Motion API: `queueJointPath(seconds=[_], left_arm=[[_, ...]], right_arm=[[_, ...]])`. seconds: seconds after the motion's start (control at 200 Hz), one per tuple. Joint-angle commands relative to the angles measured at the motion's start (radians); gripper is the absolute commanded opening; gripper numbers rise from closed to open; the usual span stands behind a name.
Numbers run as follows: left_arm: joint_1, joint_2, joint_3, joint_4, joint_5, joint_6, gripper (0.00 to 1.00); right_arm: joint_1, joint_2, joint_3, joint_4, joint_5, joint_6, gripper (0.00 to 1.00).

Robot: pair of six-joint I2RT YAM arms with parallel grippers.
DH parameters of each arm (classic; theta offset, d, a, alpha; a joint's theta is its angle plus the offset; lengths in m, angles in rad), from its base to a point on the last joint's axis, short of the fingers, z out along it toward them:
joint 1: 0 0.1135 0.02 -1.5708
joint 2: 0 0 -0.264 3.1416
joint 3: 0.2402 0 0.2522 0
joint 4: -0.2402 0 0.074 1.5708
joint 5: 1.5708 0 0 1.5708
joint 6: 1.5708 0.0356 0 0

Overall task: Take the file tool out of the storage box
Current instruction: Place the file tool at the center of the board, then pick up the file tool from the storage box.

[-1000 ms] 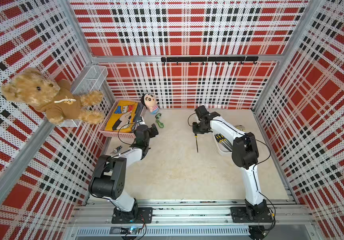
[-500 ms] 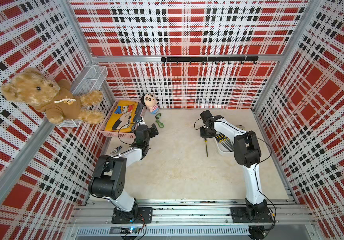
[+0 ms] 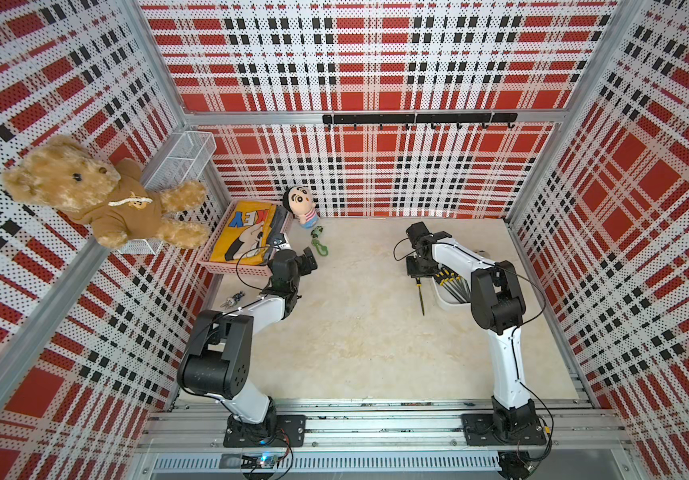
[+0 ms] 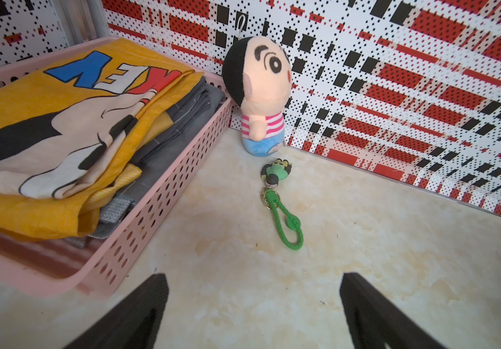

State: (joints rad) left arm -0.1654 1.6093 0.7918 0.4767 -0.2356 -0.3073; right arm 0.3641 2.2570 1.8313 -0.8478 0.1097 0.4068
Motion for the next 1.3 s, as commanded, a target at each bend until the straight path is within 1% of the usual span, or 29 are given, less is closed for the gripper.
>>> queueJointPath(seconds=[0.0, 0.055, 0.155, 0.22, 0.286, 0.401, 0.456, 0.506, 0.701, 0.757, 0.852, 1.007, 1.298], left_arm=[[-0.002, -0.017, -0.008, -0.018, 0.001, 0.005, 0.95], [-0.003, -0.016, -0.007, -0.018, 0.004, 0.005, 0.96], [-0.003, -0.015, -0.006, -0.018, 0.007, 0.005, 0.96], [-0.004, -0.015, -0.005, -0.018, 0.006, 0.004, 0.96], [-0.005, -0.014, -0.005, -0.018, 0.008, 0.004, 0.96], [-0.007, -0.008, 0.001, -0.018, 0.01, 0.004, 0.96], [-0.006, -0.008, 0.0, -0.018, 0.01, 0.002, 0.96], [-0.008, -0.008, 0.0, -0.018, 0.01, 0.001, 0.96], [-0.01, -0.003, 0.0, -0.018, 0.007, 0.001, 0.96], [-0.01, -0.002, -0.002, -0.018, 0.01, -0.002, 0.96], [-0.01, -0.001, 0.001, -0.018, 0.009, -0.002, 0.96], [-0.01, 0.003, 0.007, -0.018, 0.011, -0.002, 0.96], [-0.01, 0.004, 0.019, -0.018, 0.015, 0.001, 0.96]], right_arm=[[0.001, 0.005, -0.004, 0.012, 0.01, -0.004, 0.4], [0.001, -0.001, 0.001, 0.014, 0.004, -0.003, 0.43], [0.001, -0.02, 0.023, 0.007, 0.0, -0.001, 0.43], [0.002, -0.058, 0.038, 0.015, -0.007, -0.001, 0.43], [0.003, -0.116, 0.029, 0.062, -0.013, -0.007, 0.43], [-0.008, -0.215, 0.0, 0.136, 0.059, -0.025, 0.42], [-0.031, -0.244, -0.012, 0.144, 0.082, -0.025, 0.4], [-0.065, -0.257, -0.025, 0.138, 0.078, -0.022, 0.4], [-0.194, -0.235, -0.082, 0.046, 0.091, -0.028, 0.38], [-0.214, -0.225, -0.099, 0.03, 0.138, -0.037, 0.38], [-0.235, -0.209, -0.119, 0.023, 0.169, -0.055, 0.37], [-0.26, -0.18, -0.142, 0.044, 0.173, -0.064, 0.38], [-0.271, -0.115, -0.133, 0.064, 0.186, -0.068, 0.37]])
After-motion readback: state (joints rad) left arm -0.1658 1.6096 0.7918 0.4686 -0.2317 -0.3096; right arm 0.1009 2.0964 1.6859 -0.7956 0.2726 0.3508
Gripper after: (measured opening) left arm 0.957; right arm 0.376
